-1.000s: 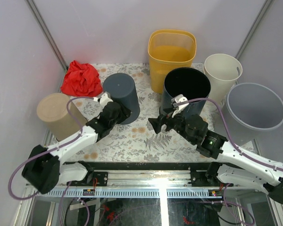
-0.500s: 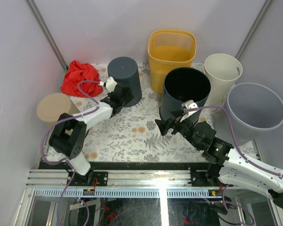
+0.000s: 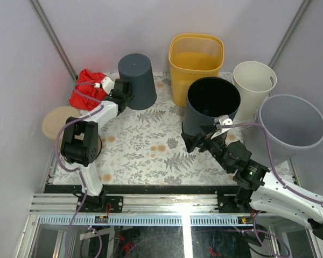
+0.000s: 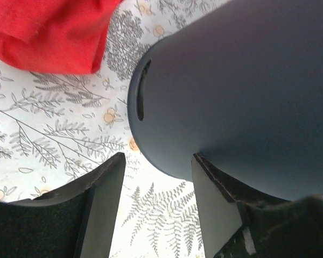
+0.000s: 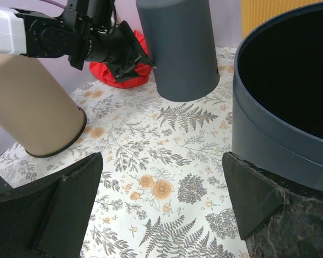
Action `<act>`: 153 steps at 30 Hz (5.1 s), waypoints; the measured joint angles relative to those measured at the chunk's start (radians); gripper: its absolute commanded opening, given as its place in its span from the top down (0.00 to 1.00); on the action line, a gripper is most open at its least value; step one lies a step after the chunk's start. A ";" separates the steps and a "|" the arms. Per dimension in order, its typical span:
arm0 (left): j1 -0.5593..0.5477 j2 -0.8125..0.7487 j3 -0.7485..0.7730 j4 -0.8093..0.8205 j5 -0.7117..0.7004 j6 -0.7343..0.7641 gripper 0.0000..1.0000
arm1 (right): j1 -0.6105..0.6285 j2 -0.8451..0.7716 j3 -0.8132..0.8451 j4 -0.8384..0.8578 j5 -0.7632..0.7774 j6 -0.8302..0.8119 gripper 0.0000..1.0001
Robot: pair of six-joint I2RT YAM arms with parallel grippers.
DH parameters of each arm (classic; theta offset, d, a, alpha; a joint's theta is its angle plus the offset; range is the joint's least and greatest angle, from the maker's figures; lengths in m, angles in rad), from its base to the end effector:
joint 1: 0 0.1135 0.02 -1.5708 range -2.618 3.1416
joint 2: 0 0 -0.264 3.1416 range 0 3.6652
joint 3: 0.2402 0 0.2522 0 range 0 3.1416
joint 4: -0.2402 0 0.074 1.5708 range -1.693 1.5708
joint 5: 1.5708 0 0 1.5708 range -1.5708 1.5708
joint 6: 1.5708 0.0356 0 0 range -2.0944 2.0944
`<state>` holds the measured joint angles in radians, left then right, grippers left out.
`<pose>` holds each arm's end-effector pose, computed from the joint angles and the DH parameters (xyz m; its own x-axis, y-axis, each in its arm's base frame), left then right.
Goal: Turn the large container upside down
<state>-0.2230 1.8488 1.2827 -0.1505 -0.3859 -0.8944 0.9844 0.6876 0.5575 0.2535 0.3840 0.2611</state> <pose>0.4048 -0.0781 0.2164 -0.3449 -0.6626 -0.6648 -0.5445 0.7182 -0.4333 0.1068 0.1366 0.3219 -0.0804 0.3114 -0.9469 -0.5649 0.7684 0.3007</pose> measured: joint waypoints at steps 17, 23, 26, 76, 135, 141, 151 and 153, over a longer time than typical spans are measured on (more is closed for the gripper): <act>-0.110 -0.424 -0.238 -0.019 0.100 0.002 0.50 | 0.000 -0.041 -0.027 0.008 0.127 0.005 0.01; -0.285 -0.717 -0.455 0.021 0.083 -0.003 0.50 | 0.000 -0.017 0.136 -0.154 0.259 -0.006 0.01; -0.373 -0.794 -0.555 0.022 0.043 -0.006 0.50 | 0.000 0.002 0.275 -0.234 0.350 -0.024 0.01; -0.470 -0.947 -0.849 0.174 -0.040 0.088 0.49 | -0.714 0.730 0.811 -0.844 0.127 0.088 0.42; -0.470 -0.984 -0.860 0.172 -0.079 0.087 0.48 | -0.097 1.217 1.459 -1.400 0.959 -0.023 1.00; -0.470 -0.988 -0.860 0.171 -0.087 0.087 0.47 | -0.035 1.326 1.561 -1.496 1.017 0.010 1.00; -0.470 -1.013 -0.870 0.166 -0.096 0.087 0.47 | 0.067 1.485 1.645 -1.678 1.112 0.129 1.00; -0.470 -1.013 -0.870 0.165 -0.098 0.086 0.47 | 0.072 1.515 1.651 -1.701 1.122 0.136 0.97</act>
<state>-0.6930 0.8360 0.4126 0.0143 -0.4835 -0.8085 1.0569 2.2024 2.2082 -1.4479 1.5055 0.3969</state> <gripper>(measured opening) 0.528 0.049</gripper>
